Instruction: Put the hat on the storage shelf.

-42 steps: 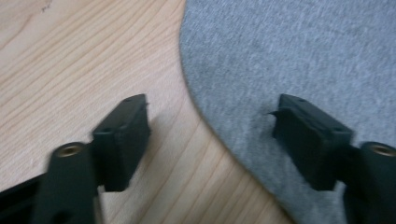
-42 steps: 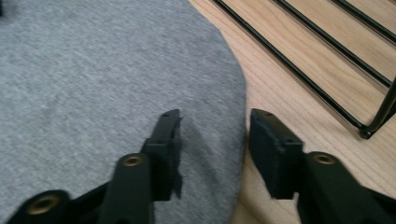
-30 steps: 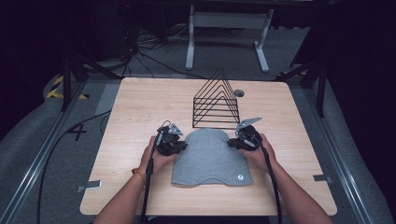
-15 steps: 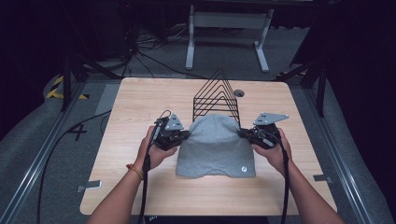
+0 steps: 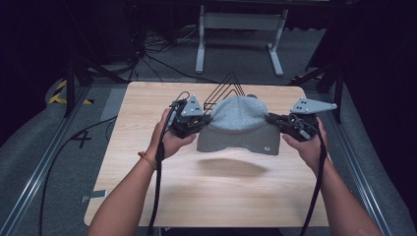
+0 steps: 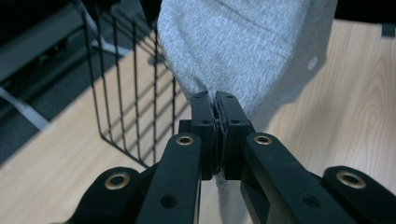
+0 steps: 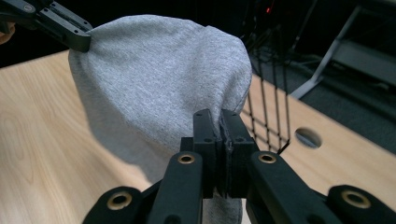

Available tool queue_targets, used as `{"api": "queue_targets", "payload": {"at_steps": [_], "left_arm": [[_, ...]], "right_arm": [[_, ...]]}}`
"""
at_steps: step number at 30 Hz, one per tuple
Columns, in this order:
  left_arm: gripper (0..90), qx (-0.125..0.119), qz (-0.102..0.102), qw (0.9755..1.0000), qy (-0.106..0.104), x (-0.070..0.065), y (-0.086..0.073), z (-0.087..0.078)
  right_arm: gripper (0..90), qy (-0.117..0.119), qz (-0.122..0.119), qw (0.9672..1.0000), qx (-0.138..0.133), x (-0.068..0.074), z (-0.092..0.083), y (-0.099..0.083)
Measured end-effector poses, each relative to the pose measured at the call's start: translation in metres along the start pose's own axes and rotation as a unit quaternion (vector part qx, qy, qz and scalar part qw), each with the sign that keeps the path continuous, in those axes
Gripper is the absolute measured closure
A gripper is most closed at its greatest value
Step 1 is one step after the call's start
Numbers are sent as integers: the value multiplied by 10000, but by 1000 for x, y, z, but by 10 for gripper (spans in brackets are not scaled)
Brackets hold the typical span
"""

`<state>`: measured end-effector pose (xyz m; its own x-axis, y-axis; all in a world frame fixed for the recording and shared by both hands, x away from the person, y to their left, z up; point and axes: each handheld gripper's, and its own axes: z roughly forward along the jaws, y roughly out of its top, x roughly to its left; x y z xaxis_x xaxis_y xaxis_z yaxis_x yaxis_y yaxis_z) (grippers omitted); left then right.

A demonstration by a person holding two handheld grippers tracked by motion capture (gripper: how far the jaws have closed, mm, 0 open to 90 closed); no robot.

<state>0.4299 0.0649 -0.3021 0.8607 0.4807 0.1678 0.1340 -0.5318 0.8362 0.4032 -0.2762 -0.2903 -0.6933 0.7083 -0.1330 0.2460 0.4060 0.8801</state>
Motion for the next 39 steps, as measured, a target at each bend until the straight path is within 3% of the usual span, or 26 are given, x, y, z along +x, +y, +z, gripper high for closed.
{"api": "queue_targets", "payload": {"at_steps": [4, 6, 13, 20, 24, 30, 34, 39], "left_arm": [[875, -84, 113, 9998, 112, 6, 19, -9], [875, -165, 44, 9998, 95, 10, 25, -10], [875, -392, 79, 9990, 211, 27, 52, -19], [876, -596, 80, 9975, 361, 43, 80, -28], [876, -626, 53, 9970, 460, 52, 90, -30], [876, -503, 41, 9952, 837, 77, 108, -27], [876, -508, -113, 9946, 899, 88, 110, -19], [876, -416, -108, 9951, 895, 95, 110, -10]], "right_arm": [[864, -85, -43, 9998, -189, -4, -12, 18], [864, -138, -46, 9996, -244, -8, -15, 26], [864, -247, -28, 9986, -477, -22, -25, 53], [864, -504, -129, 9969, -592, -36, -28, 86], [865, -572, -154, 9964, -608, -39, -25, 99], [865, -711, -162, 9953, -644, -50, -9, 118], [864, -749, -114, 9954, -592, -57, 5, 122], [865, -789, -116, 9951, -578, -68, 18, 126]]}}
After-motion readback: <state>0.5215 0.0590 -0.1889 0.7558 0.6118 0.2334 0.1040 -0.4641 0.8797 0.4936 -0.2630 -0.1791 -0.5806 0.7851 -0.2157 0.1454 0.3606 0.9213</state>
